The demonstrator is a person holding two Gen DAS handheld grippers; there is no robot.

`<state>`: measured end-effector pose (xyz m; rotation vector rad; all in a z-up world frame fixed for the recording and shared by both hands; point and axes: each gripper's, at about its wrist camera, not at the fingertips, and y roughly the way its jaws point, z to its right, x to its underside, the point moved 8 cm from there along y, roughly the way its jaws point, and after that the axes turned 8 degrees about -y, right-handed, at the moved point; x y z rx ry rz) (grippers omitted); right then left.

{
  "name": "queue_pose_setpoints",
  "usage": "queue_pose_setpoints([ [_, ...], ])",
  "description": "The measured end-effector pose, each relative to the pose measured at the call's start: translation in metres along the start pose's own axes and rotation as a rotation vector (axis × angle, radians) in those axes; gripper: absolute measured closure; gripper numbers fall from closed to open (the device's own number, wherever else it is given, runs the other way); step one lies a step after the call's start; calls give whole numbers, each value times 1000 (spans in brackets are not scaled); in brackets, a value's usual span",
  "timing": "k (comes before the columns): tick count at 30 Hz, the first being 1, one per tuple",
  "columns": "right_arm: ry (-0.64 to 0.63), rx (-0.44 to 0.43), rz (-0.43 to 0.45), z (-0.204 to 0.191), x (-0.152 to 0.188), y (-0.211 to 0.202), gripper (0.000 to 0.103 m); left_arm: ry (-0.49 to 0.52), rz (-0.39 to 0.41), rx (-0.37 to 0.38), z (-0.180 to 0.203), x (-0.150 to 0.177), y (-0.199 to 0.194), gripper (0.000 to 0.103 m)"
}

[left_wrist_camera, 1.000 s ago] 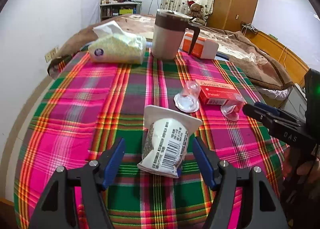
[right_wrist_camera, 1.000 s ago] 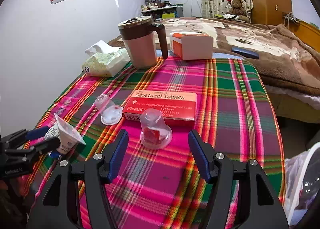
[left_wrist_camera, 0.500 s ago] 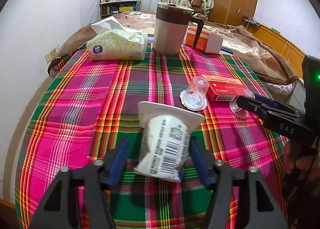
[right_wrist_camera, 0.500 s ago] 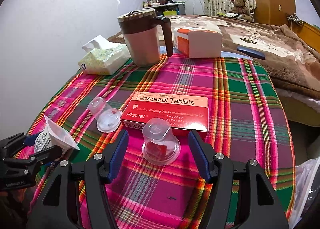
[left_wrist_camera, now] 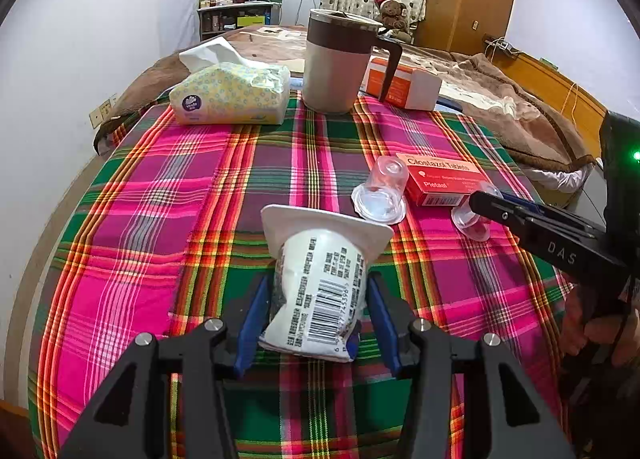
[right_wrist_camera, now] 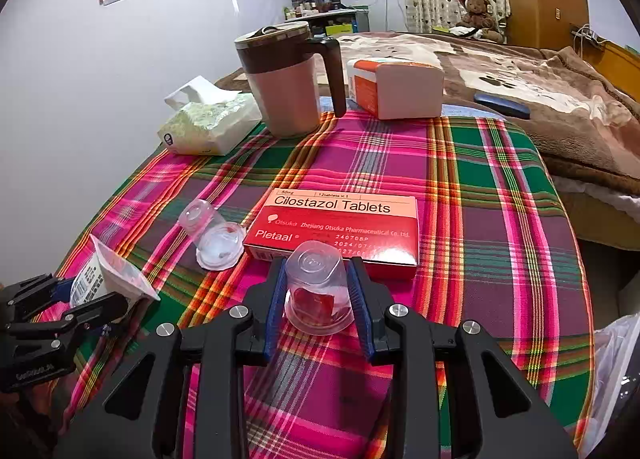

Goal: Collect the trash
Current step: 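Grasp the white yogurt cup with the left tool while the right tool grasps the clear plastic cup, then carry the yogurt cup and clear cup over the white bin and open both tools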

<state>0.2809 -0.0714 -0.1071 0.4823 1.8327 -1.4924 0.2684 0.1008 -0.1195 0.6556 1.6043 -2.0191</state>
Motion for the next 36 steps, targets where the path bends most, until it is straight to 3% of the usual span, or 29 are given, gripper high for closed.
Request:
queue_pose_setpoints([
  [20,27,-14,44,3,3,-26,71,21,34,24,27,-1,-21,52],
  [36,72,32,121,39,16,-91,71,105,73,85,98,7,-52,52],
])
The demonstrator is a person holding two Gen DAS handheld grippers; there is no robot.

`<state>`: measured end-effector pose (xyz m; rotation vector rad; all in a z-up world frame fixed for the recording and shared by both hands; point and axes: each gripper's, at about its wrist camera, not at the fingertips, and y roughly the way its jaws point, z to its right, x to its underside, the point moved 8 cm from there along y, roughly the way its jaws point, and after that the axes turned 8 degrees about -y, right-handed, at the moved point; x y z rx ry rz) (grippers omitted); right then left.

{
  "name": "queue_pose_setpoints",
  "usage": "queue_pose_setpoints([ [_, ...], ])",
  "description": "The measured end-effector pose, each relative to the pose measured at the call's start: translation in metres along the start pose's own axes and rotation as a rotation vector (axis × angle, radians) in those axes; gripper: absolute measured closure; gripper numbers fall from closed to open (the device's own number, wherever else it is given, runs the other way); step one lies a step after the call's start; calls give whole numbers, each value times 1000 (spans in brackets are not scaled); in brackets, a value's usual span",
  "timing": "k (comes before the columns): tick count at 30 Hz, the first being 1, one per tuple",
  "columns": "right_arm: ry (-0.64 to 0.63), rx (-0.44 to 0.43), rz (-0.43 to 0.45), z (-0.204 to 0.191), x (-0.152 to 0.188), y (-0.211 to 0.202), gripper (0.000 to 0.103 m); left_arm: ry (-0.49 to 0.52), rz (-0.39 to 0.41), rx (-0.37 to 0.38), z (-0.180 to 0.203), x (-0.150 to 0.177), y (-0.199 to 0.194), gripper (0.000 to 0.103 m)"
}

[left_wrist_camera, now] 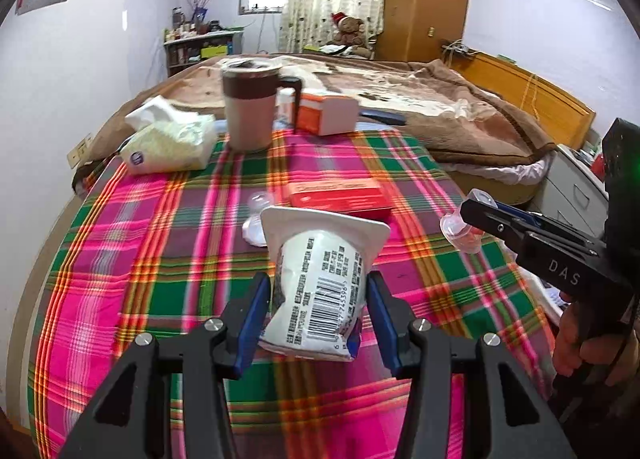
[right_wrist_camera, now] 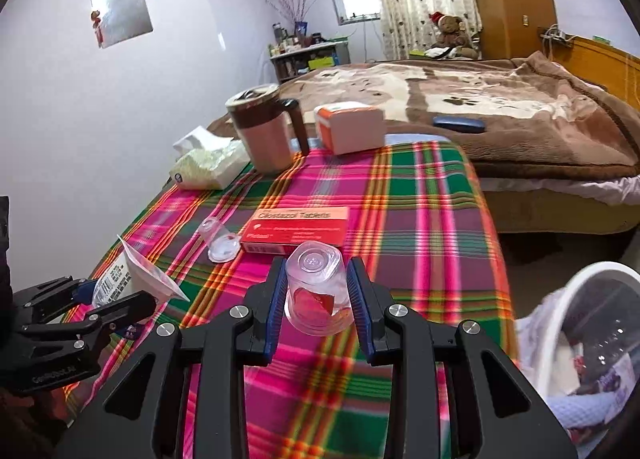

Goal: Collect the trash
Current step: 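Carry the yogurt cup and clear cup over the white bin and open both tools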

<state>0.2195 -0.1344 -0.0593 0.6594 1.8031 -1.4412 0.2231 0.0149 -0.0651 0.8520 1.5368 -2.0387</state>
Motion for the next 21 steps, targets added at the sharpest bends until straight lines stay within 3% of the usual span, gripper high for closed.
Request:
queue_pose_setpoints([
  [21,112,188,90,101,18,-89,71,154,20,167,141,4,-10,52],
])
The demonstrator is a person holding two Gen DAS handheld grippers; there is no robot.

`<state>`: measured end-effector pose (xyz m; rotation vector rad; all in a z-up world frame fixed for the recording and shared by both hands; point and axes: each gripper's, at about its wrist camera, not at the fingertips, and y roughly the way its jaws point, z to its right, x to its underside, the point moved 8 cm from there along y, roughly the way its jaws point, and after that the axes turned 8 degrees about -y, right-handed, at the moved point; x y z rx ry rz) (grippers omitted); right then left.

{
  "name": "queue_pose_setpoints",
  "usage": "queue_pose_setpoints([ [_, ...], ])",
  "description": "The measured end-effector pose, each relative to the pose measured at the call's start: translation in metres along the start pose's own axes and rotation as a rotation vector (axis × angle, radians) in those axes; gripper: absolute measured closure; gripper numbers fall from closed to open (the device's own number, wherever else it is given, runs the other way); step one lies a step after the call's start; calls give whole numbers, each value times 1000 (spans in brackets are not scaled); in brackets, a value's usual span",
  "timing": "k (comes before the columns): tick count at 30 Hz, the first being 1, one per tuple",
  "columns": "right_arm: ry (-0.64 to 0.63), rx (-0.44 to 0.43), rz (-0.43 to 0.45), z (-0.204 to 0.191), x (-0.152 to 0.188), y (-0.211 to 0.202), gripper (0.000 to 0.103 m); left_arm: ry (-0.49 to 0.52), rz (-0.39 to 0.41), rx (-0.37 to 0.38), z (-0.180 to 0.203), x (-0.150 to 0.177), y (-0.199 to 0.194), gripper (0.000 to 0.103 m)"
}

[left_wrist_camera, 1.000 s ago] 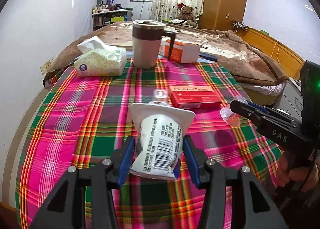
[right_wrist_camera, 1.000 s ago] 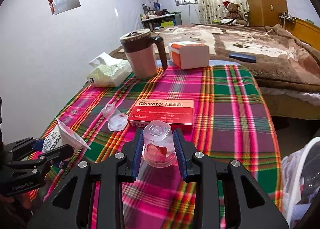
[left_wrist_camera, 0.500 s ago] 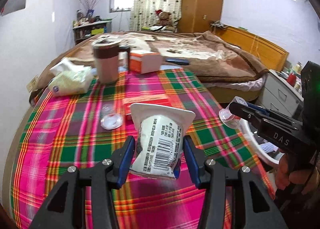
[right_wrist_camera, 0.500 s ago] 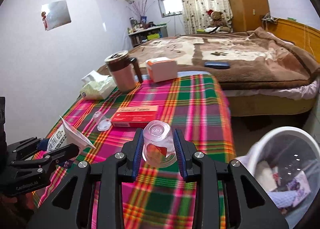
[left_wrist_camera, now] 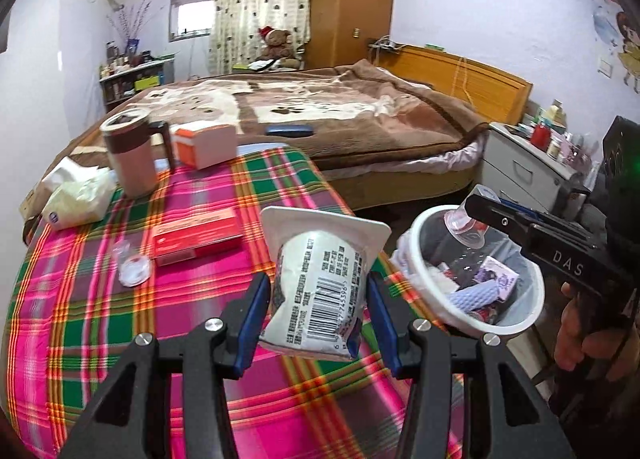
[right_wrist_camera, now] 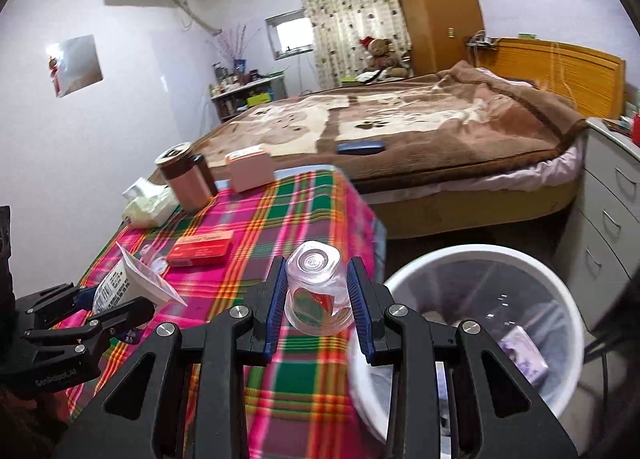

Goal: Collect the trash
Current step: 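Carry the yogurt cup and clear cup over the white bin and open both tools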

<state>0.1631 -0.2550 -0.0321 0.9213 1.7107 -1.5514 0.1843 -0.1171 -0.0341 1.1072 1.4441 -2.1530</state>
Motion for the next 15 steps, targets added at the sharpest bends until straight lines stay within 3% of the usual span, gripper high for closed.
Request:
queue_pose_setpoints([
  [15,79,131,-13,76,16,-26,71,103,-53,137,103,0,38,52],
])
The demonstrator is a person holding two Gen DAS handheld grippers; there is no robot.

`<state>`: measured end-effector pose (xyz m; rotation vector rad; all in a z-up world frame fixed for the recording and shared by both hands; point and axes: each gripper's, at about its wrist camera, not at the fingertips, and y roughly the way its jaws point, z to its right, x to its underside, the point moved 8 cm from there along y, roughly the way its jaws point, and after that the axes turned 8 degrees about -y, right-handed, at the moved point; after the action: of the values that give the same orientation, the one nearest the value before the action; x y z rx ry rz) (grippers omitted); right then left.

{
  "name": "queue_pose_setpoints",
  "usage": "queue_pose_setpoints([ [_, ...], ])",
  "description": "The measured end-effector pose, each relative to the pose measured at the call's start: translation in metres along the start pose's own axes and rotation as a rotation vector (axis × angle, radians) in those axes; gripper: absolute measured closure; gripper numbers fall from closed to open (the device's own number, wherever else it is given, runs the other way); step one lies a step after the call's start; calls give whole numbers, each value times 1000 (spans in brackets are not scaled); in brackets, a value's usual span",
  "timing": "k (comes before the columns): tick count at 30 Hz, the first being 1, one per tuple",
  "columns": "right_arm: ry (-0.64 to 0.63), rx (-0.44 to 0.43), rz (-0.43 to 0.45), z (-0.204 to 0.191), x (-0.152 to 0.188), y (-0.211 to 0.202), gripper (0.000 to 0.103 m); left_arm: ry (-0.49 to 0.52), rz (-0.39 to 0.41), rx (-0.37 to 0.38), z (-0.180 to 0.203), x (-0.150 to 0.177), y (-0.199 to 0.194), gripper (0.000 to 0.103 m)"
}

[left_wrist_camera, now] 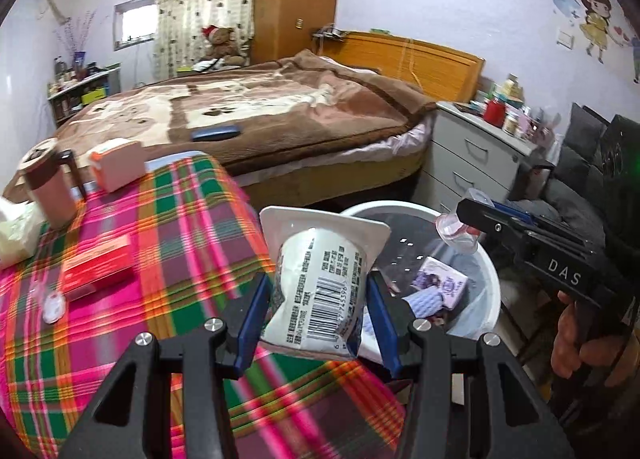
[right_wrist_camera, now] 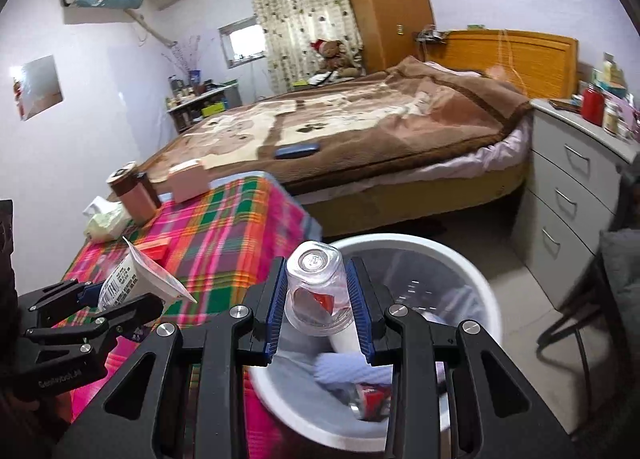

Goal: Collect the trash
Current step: 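Carry the yogurt cup and clear cup over the white bin and open both tools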

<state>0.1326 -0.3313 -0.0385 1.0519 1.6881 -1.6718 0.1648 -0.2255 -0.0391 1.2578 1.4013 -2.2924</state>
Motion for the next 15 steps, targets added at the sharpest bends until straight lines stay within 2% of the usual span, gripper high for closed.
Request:
queue_pose_setpoints([
  [5,38,26,-19,23,7,2,71,26,-25,31,25,1,18,52],
  [15,70,48,-67,48,23,12,71,78,-90,34,57,10,56,52],
])
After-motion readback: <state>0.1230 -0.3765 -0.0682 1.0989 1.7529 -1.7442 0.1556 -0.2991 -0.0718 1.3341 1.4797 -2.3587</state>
